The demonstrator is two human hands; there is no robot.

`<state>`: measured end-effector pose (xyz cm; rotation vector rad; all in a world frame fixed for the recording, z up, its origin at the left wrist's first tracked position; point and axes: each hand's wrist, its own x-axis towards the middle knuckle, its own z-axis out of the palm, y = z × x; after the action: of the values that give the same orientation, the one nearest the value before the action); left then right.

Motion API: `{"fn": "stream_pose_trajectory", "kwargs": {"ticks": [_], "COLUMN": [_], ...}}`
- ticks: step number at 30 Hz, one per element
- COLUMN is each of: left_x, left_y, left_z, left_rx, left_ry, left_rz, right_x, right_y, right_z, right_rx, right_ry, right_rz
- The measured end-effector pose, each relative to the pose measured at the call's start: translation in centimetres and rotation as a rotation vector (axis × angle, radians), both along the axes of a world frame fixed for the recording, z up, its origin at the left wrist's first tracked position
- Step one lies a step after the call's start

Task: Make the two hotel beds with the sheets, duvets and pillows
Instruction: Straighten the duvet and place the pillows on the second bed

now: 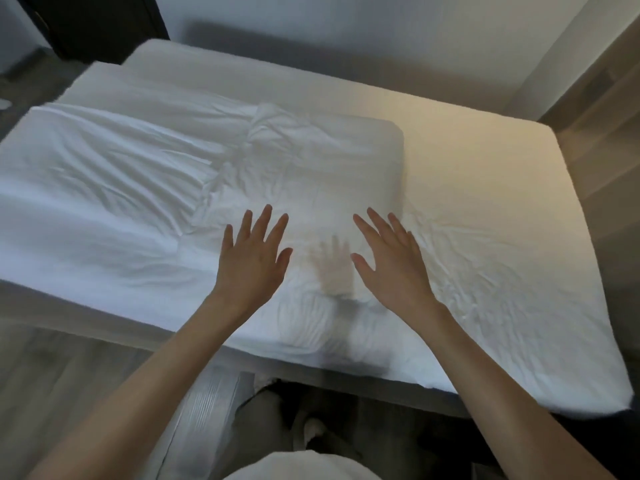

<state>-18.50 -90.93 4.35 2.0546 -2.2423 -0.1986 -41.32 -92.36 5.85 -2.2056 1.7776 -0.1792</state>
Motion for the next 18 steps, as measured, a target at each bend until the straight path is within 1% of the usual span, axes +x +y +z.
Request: {"fn": "stream_pose_trajectory", "kwargs": {"ticks": [2,6,8,14,18], "left_x": [-0.4,0.0,1.0,6.1,11.7], "left_y": [2.6,7.5,9.7,14.6,17.0], "left_z": [1.1,3.8,5.1,8.2,8.9], "left_rx": [-0.047,-0.048,-0.087,-0.238,-0.292], "left_ry": [0.032,0.118,0.115,0.11,0.102], "left_rz": [0.065,0.211,0.248,0.346,0.409], "right_x": [-0.2,0.9,2.4,9.5,16.1], "right_y": [1.3,3.9,5.1,8.3,9.6], "right_z": [1.3,3.9,5.2,8.1,9.4], "right_rx": [-0.026,-0.057,-0.062,-0.137,-0.182], "right_ry": [-0.007,-0.005,-0.018,-0.003,0.014], "right_rz": [0.048,0.161,0.224,0.431,0.507]}}
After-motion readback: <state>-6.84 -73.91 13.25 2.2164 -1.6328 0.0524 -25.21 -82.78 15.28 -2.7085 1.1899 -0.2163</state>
